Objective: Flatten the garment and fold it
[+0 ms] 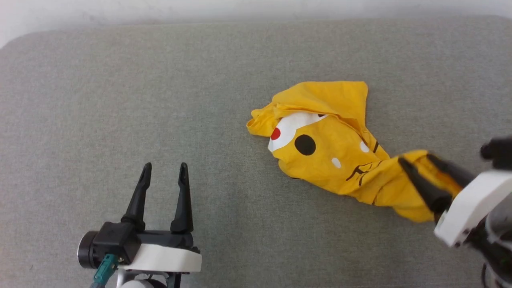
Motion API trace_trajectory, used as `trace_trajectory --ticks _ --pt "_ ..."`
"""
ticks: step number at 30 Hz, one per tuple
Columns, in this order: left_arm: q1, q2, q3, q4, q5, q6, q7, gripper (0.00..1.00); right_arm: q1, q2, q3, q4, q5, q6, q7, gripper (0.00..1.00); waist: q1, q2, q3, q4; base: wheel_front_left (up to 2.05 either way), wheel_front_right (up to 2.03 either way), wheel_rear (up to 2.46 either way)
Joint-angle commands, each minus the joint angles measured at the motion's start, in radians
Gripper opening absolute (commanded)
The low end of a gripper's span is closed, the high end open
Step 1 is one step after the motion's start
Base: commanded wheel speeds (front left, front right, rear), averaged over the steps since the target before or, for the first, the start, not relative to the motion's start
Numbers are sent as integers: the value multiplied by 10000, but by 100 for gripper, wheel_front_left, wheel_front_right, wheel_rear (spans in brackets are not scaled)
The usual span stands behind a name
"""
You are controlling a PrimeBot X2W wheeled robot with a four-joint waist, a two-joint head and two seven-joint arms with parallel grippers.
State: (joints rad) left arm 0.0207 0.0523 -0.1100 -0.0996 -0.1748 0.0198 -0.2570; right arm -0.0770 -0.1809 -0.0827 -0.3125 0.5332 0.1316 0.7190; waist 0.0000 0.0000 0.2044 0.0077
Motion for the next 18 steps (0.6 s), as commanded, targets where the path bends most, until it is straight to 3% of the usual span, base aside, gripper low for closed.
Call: trace_trajectory --ticks 1,8,18 --pt "-23 -20 -35 -45 -34 51 -47 100 -397 -52 20 -169 87 -9 151 100 0 0 168 126 0 0 0" --pt "-412 -20 -276 -47 -155 111 -47 100 -2386 -877 973 356 -544 -9 599 100 0 0 762 531 0 0 0" --pt "-859 -20 -521 -26 -270 147 -47 100 -4725 -1587 3117 3245 -811 -9 249 100 0 0 1469 1156 0 0 0"
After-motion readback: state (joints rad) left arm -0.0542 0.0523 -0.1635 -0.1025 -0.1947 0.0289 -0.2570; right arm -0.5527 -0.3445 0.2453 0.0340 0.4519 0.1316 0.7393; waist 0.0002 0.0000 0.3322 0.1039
